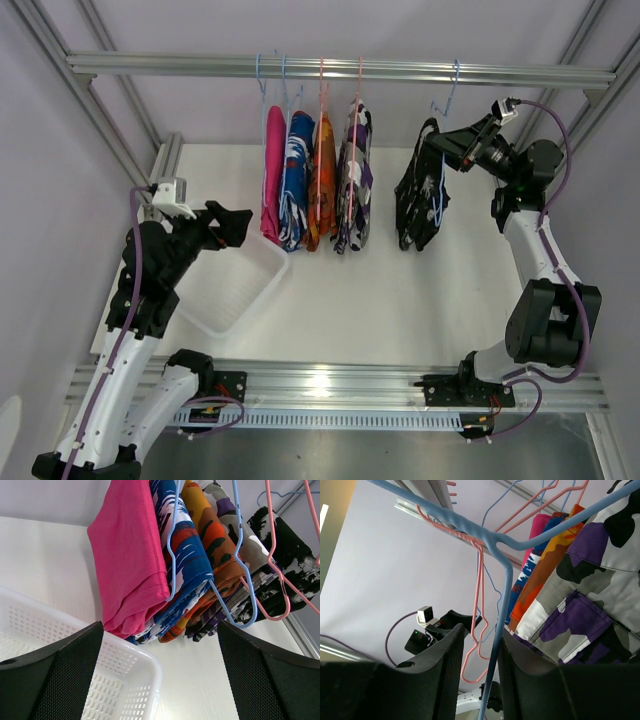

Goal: Remove the trousers from the hanger
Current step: Pick up the hanger from the clothesline.

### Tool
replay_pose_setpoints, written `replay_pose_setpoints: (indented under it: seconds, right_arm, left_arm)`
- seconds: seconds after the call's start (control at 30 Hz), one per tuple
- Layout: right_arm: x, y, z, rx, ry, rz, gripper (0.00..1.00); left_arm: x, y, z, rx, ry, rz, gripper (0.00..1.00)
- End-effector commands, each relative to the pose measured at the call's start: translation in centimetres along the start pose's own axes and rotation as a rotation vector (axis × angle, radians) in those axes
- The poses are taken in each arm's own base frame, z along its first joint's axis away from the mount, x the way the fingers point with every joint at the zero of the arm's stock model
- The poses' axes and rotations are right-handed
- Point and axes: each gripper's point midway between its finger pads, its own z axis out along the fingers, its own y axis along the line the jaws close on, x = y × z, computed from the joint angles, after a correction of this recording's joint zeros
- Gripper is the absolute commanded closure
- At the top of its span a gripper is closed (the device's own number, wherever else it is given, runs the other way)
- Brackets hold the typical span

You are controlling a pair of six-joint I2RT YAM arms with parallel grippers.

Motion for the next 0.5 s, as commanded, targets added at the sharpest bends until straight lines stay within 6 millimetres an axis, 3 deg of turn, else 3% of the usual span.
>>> replay_pose_setpoints:
  seconds: [0.0,0.3,0.47]
  right_arm:
    - [0.16,0.89,-0.14,-0.044,0.014,-0.038,0.65]
    - [0.39,0.55,0.09,-0.052,0.023,-0.029,0.74]
    - [0.54,0.46,0.33,-0.054,0.03,-0.025,0.9]
  left_arm:
    - [-1.46,-0.67,0.02,0.032,-0.046,0.005,0.01]
    - [-1.41,-0.79,0.01,0.037,-0.044,0.006,0.01]
    - [-1.5,-0.87,-0.05,0.04,-0.046,0.005,0.01]
